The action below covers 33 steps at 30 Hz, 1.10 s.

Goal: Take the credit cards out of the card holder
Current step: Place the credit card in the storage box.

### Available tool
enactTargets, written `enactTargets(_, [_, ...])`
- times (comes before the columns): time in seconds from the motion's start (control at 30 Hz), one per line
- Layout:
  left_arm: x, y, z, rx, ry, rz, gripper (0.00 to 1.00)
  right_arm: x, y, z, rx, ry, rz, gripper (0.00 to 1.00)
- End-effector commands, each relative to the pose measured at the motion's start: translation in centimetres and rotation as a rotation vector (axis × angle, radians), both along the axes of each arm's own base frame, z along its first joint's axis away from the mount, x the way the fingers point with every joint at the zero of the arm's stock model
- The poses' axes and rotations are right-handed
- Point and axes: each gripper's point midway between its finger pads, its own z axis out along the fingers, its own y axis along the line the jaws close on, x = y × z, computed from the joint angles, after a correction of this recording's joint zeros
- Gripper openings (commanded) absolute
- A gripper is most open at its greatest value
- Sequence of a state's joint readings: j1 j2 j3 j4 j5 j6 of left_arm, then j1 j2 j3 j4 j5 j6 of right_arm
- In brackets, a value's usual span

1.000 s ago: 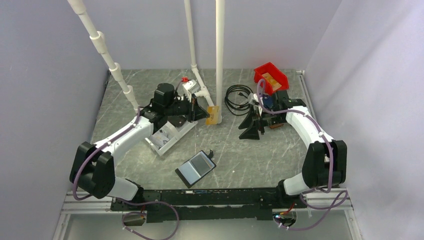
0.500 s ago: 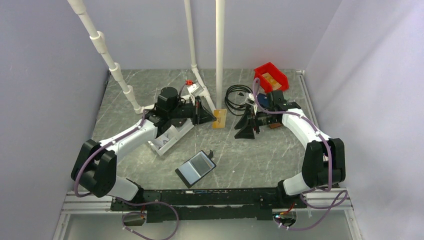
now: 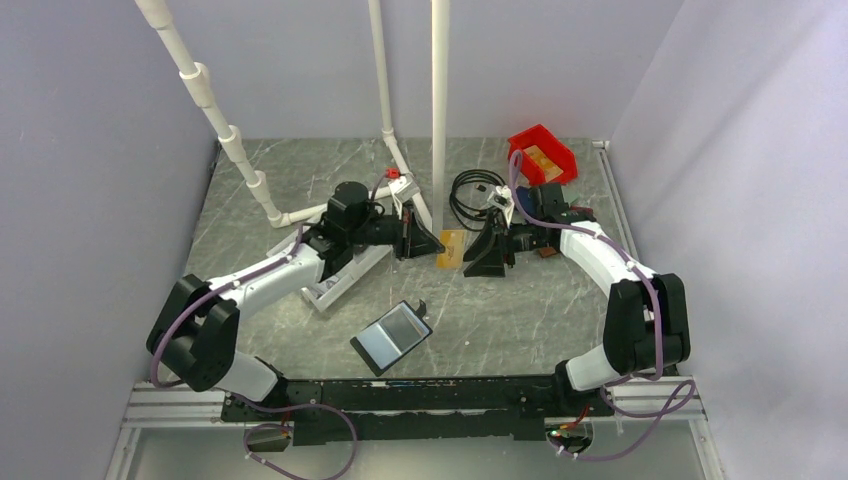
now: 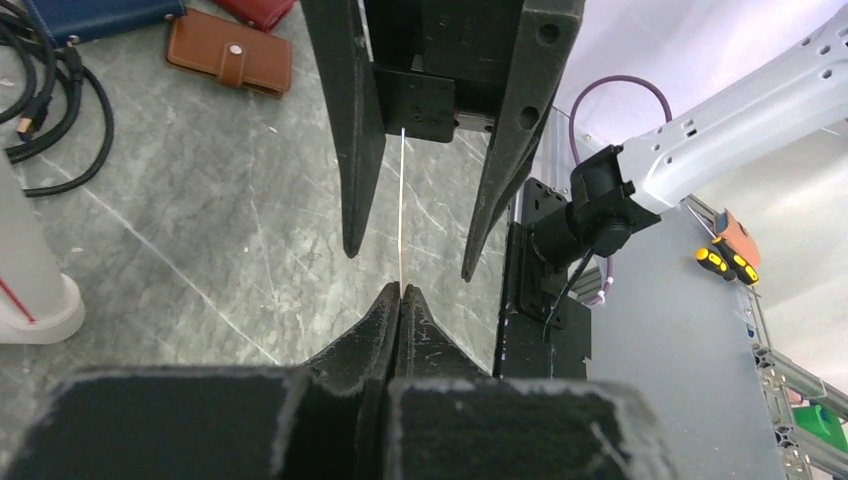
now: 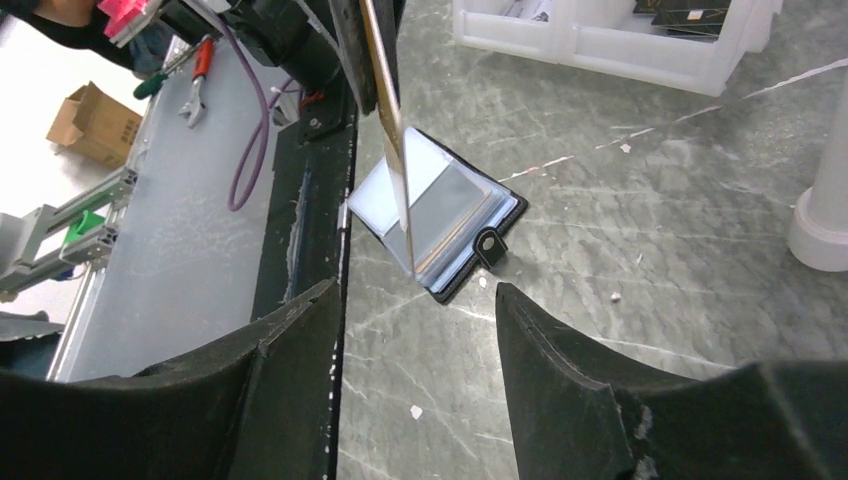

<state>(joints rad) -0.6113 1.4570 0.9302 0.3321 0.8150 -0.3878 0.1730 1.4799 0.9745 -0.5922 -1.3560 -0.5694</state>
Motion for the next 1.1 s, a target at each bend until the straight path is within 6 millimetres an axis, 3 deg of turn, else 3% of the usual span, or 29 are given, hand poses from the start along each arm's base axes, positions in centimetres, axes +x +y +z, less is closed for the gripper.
enactTargets(0.0, [-0.5,-0.9,0.7,-0.024,-0.01,-0.025,0.0,-0.1,0.5,1.3,0.069,-0.013,0.029,0.6])
enactTargets(0.13, [-1.3,-1.7,0.5,-0.02,0.008,-0.05,0.0,-0.1,0.6,1.5,0.076,-0.004,0.03,0.57])
enactTargets(0.27, [-1.5,-2.2,0.1,-0.009,0.026,-0.056,0.0,-0.3,0.6,1.9,0.102,0.004,0.049,0.46])
enactTargets(0.33, [-1.4,-2.3,0.0,-0.006,0.033,-0.055,0.0,-0.5,0.7,2.1,0.125,0.009,0.07,0.33])
enactTargets(0.4, [-1.4,-2.4,0.0,-0.004,0.037,-0.055,0.0,-0.4,0.8,2.5,0.143,-0.007,0.086,0.07])
enactTargets(0.43, [-1.4,-2.4,0.0,0.0,0.041,-0.052,0.0,-0.5,0.8,2.6,0.147,-0.012,0.092,0.0])
enactTargets(0.5, [-1.2,-2.4,-0.1,0.012,0.044,-0.041,0.06,-0.7,0.7,2.6,0.154,-0.056,0.105,0.0])
enactTargets(0.6, [-0.6,-2.0,-0.4,0.053,0.031,-0.012,0.27,-0.8,0.6,2.0,0.114,-0.05,0.106,0.0])
enactTargets(0.7, [0.2,-1.1,-0.4,0.091,0.011,0.037,0.46,0.5,0.4,1.0,0.024,-0.032,0.062,0.0])
enactTargets(0.8, [1.4,0.3,0.0,0.12,-0.005,0.088,0.58,2.1,-0.1,-0.4,-0.092,-0.021,-0.028,0.0])
enactTargets(1.07, [3.7,3.1,0.3,0.169,0.011,0.184,0.72,3.4,-2.9,-1.3,-0.258,-0.101,-0.064,0.0])
